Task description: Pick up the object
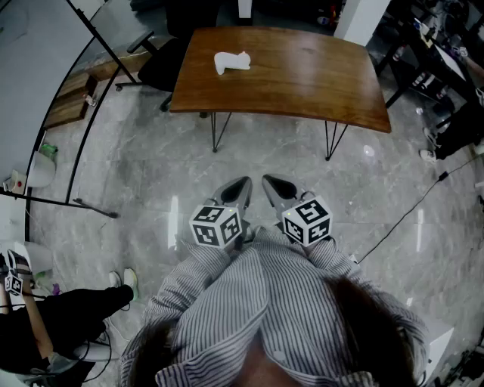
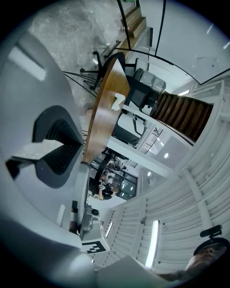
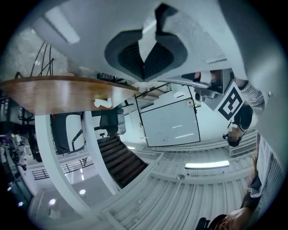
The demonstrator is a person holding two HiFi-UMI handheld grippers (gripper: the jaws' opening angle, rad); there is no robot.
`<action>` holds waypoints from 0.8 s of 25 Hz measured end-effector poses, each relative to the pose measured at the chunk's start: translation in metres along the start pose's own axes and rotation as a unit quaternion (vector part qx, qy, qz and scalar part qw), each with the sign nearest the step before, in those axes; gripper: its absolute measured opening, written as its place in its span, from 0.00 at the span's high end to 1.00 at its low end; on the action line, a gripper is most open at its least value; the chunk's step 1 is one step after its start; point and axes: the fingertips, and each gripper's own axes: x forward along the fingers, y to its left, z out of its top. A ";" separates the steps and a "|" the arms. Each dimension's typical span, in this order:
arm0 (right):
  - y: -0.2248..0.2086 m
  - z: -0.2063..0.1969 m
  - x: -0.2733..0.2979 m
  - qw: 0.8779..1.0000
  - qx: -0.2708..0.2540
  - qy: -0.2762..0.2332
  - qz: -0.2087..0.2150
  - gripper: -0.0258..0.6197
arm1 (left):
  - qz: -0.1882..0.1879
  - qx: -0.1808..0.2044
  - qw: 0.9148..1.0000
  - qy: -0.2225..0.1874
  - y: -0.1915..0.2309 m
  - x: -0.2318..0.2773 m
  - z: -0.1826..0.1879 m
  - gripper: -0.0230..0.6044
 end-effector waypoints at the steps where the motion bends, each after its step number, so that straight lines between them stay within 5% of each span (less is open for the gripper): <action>1: 0.001 0.000 0.000 1.000 -0.001 0.001 0.000 0.96 | 0.000 -0.001 1.000 -0.001 0.001 0.000 0.001 0.96; 20: -0.014 0.001 -0.005 1.000 -0.006 0.004 0.004 0.96 | 0.013 -0.014 1.000 -0.005 -0.002 0.012 0.002 0.96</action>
